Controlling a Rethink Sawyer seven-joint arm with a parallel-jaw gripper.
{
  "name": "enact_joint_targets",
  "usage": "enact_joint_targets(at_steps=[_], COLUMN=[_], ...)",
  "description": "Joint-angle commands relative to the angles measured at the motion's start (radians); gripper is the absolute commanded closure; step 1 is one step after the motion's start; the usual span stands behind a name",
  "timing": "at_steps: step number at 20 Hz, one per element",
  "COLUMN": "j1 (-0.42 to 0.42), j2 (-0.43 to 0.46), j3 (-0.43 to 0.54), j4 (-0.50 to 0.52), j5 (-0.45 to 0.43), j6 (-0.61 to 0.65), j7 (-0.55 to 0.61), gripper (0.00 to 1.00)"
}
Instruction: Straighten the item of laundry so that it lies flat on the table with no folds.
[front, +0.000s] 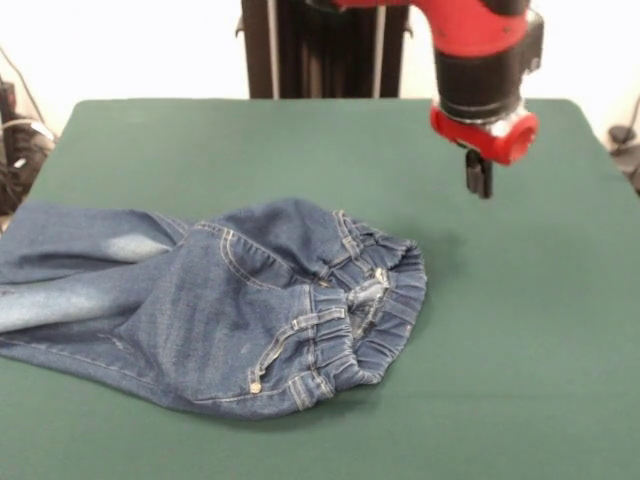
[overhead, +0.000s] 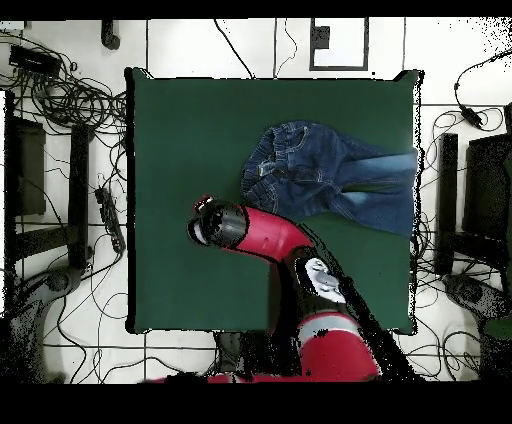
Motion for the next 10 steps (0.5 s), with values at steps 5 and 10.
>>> enact_joint_targets(at_steps=[5, 10], j1=[0.202, 0.193], j2=[0.263, 0.296], j3=[-0.283, -0.296], j4=[-0.308, -0.337], j5=[0.093, 0.094], j6=[0.200, 0.134], j7=[0.347, 0.306], gripper=[1.00, 1.00])
